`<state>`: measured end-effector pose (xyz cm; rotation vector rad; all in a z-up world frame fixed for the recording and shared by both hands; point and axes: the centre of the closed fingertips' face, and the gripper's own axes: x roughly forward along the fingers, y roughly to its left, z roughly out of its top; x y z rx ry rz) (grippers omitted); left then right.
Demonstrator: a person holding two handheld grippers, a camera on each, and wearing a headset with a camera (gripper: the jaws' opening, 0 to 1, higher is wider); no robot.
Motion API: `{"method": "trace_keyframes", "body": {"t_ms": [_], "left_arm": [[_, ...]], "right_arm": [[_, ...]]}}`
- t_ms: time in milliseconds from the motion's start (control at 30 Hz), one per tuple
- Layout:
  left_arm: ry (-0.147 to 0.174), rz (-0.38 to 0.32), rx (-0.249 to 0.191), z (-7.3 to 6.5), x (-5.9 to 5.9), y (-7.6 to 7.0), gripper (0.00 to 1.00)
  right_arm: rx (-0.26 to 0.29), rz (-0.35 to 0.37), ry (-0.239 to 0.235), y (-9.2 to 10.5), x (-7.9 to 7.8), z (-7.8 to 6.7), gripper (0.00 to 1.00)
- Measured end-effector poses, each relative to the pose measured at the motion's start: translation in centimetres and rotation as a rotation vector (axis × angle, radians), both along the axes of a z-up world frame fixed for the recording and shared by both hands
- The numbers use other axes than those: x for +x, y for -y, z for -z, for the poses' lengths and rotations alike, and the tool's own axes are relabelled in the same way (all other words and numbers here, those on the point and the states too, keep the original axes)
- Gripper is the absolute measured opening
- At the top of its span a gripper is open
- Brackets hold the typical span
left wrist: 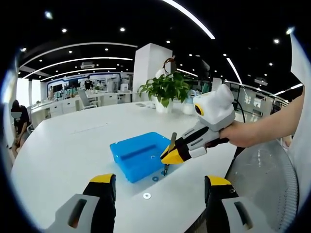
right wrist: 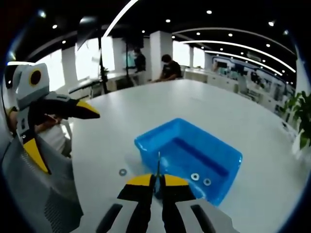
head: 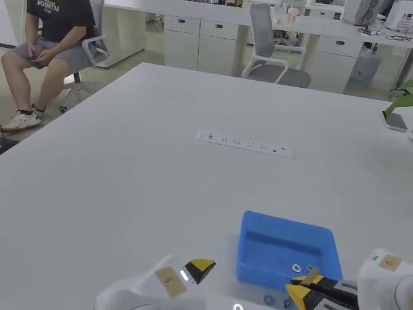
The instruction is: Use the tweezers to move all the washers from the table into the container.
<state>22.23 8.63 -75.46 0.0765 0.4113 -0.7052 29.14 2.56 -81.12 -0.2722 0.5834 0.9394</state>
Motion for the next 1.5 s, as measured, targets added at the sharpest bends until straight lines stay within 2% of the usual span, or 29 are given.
{"method": "trace_keyframes", "body": {"t_ms": [167, 333, 633, 967, 1500], "left_arm": [[0.000, -0.003, -0.001, 0.0, 0.0, -0.1, 0.75], [0.000, -0.001, 0.000, 0.0, 0.0, 0.0, 0.75], [-0.003, 0.004, 0.000, 0.1, 0.0, 0.1, 0.75], [-0.007, 0.011, 0.004, 0.1, -0.1, 0.2, 0.75], [-0.013, 0.024, 0.019, 0.4, -0.3, 0.4, 0.74]], "right_arm": [[0.015, 0.016, -0.024, 0.2, -0.2, -0.1, 0.03], [0.036, 0.022, -0.024, 0.3, -0.4, -1.0, 0.03], [0.076, 0.023, -0.013, 0.1, -0.5, -2.9, 0.03], [0.092, 0.017, 0.010, 0.2, -0.4, -4.6, 0.03], [0.121, 0.027, 0.038, 0.2, 0.8, -6.9, 0.03]]}}
